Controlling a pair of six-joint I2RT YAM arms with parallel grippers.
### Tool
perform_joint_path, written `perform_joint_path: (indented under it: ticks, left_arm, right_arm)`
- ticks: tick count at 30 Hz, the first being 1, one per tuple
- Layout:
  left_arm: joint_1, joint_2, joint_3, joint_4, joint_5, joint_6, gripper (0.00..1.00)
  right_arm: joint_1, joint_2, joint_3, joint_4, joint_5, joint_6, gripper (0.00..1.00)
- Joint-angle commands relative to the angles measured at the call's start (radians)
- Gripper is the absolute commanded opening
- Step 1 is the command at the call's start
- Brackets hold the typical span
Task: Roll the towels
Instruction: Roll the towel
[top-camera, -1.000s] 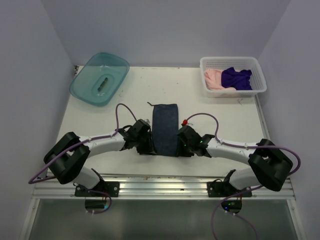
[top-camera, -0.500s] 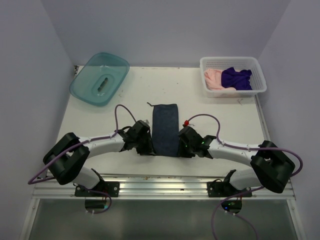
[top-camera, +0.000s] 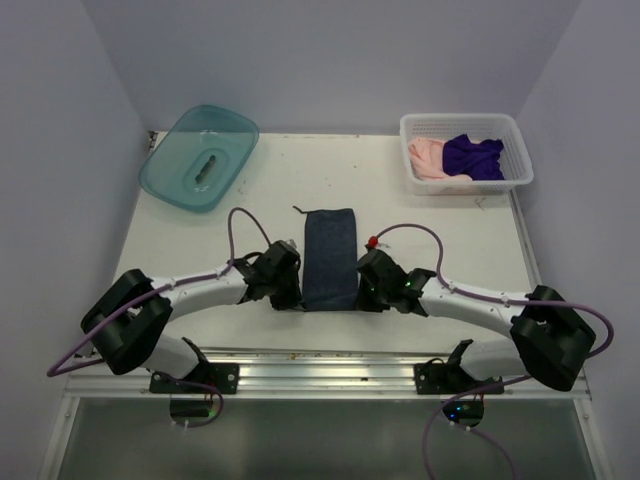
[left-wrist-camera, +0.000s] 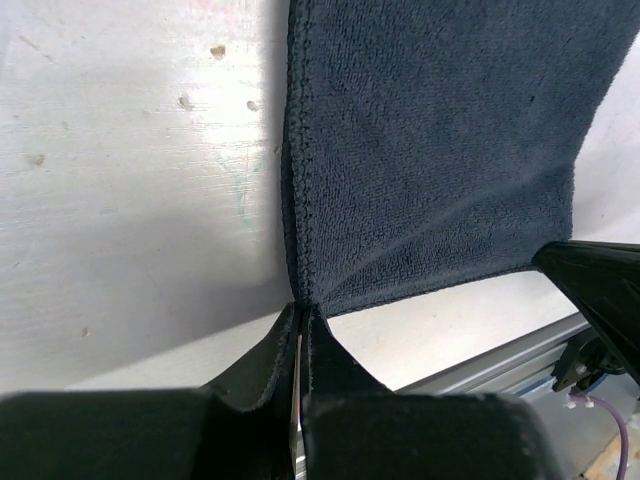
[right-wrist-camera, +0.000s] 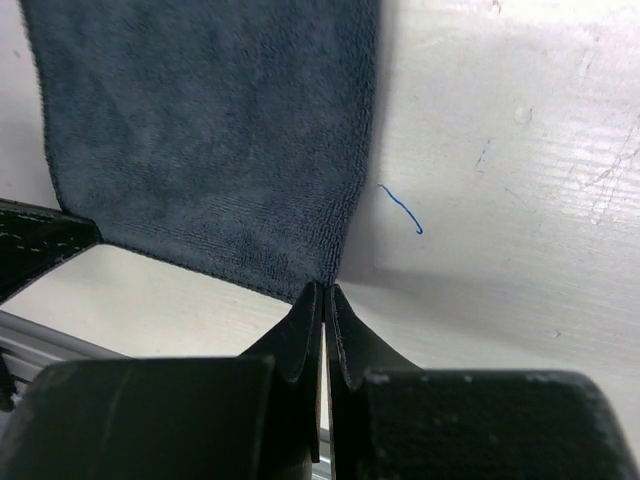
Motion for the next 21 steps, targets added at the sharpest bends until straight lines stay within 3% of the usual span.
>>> perform_joint_path:
  ticks: [1,13,21]
  left_arm:
    - [-0.002,-0.057,0.058,-0.089,-0.076,0.001,0.00]
    - [0.051,-0.017,0.165,-0.086,-0.079,0.058,0.00]
    - [0.126,0.089,0.274,-0.063,-0.079,0.118,0.00]
  right_arm:
    - [0.001,-0.038,0.066,-0.064,0.083,-0.031,0.00]
    - [-0.002,0.051,0.210,-0.089,0.169,-0.109,0.01]
    - [-0.054,0.165,0.307,-0.066,0.178,-0.177,0.02]
